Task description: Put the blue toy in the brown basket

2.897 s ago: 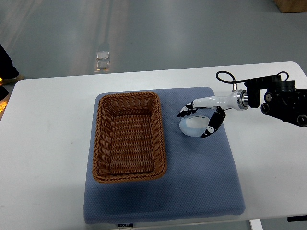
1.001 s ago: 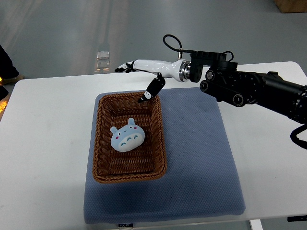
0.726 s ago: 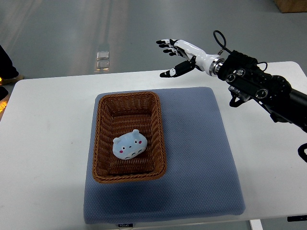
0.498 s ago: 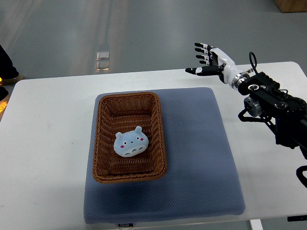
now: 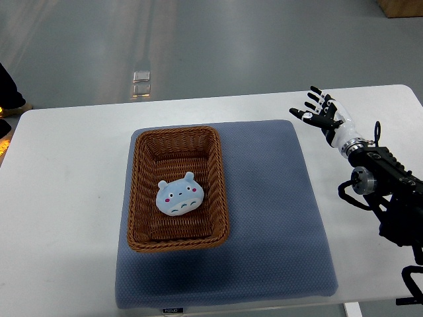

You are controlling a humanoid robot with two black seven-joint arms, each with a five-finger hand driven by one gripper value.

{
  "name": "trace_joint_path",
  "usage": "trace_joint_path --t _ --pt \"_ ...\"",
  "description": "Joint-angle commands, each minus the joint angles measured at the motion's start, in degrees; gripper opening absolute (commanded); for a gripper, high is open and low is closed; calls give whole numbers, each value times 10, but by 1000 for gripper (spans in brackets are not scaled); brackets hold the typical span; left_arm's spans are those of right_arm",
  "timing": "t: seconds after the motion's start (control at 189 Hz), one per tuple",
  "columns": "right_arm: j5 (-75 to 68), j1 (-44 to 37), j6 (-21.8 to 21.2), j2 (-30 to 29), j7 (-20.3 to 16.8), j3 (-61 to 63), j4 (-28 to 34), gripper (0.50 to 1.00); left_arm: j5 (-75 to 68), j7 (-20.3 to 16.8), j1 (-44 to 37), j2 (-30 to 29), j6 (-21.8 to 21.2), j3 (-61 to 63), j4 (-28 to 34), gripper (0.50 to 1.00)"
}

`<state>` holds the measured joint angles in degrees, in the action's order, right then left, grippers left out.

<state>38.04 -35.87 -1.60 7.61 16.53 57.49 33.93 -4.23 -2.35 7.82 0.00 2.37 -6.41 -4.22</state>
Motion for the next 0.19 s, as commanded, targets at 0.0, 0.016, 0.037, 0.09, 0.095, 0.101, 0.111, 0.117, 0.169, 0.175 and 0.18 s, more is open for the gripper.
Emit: trace_joint_path --t 0.0,0.016,0.037,0.09,0.095,0.101,0.111,0.117,0.169,0.175,0.18 --pt "0 1 4 -1 0 -1 0 913 0 0 0 0 0 0 -1 1000" --pt "0 1 3 -1 0 -3 0 913 0 0 0 0 0 0 -1 1000" --pt "0 1 4 -1 0 -6 0 913 0 0 0 0 0 0 -1 1000" --pt "0 1 2 1 0 -11 0 913 0 0 0 0 0 -1 -2 1000" --pt "0 1 2 1 0 -11 0 913 0 0 0 0 0 -1 -2 1000" --pt "0 1 2 1 0 -11 0 913 0 0 0 0 0 -1 -2 1000" --pt "0 1 2 1 0 -11 0 913 0 1 0 0 0 -1 -3 1000" --pt "0 1 2 1 0 -11 0 913 0 1 0 0 0 -1 -3 1000" --pt "0 1 2 3 1 -11 0 913 0 0 0 0 0 -1 -4 1000" --pt "0 1 2 3 1 -12 0 913 0 0 0 0 0 -1 -4 1000" --pt "0 1 2 3 1 -12 0 913 0 0 0 0 0 -1 -4 1000"
